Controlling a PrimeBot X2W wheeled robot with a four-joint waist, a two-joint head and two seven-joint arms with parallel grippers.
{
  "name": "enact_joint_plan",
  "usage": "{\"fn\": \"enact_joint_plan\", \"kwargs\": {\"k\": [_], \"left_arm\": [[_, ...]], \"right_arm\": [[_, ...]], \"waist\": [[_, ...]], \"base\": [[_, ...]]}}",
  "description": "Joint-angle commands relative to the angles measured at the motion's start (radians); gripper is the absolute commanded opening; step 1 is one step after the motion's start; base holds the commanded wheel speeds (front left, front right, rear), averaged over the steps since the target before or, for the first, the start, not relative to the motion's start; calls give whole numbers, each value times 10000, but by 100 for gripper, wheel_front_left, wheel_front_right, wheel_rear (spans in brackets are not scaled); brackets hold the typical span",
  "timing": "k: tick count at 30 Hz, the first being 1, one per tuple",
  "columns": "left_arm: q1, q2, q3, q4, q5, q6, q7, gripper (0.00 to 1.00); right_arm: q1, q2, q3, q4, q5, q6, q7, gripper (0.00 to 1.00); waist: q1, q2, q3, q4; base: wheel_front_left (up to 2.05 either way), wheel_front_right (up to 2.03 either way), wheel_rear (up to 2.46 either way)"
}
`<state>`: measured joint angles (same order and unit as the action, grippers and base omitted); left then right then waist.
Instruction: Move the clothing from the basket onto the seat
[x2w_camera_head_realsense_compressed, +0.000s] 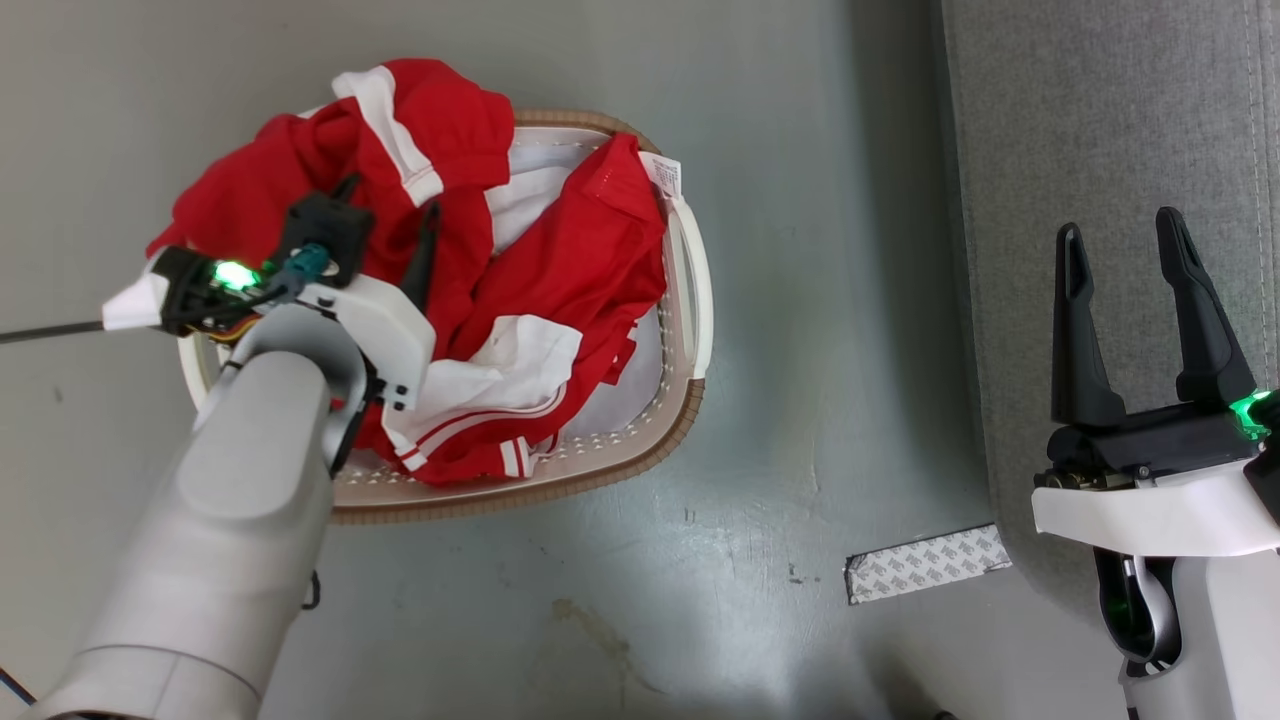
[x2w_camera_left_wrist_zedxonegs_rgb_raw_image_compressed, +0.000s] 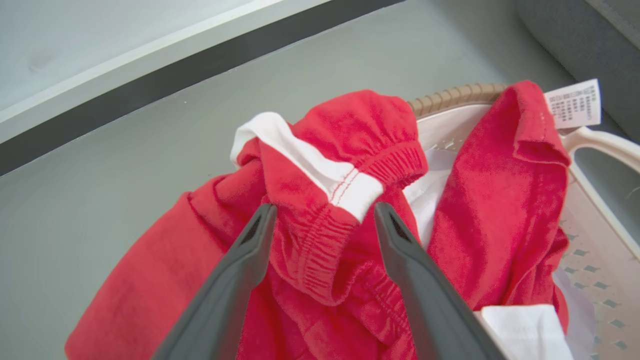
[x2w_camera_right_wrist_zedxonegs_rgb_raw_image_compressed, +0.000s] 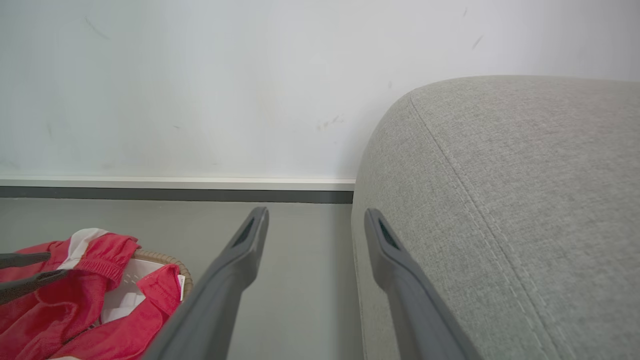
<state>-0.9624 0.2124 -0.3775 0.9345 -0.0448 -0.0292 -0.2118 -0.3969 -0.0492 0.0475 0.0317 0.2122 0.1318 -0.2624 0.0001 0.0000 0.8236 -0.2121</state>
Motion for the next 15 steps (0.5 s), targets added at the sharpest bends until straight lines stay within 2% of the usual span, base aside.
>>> {"fn": "enact_joint_plan", "kwargs": {"k": [1, 15], "left_arm": [[-133, 143, -10, 84, 88, 59, -30, 100], [-804, -7, -125, 1012, -68, 417, 168, 100]], "right_arm": [[-108, -23, 8, -51, 42, -21, -38, 100], [-103, -23, 70, -143, 92, -21, -38, 100]], "waist": [[-1, 0, 23, -25], [-1, 0, 358, -129]], "base": [[0, 0, 0], [0, 0, 0]]}}
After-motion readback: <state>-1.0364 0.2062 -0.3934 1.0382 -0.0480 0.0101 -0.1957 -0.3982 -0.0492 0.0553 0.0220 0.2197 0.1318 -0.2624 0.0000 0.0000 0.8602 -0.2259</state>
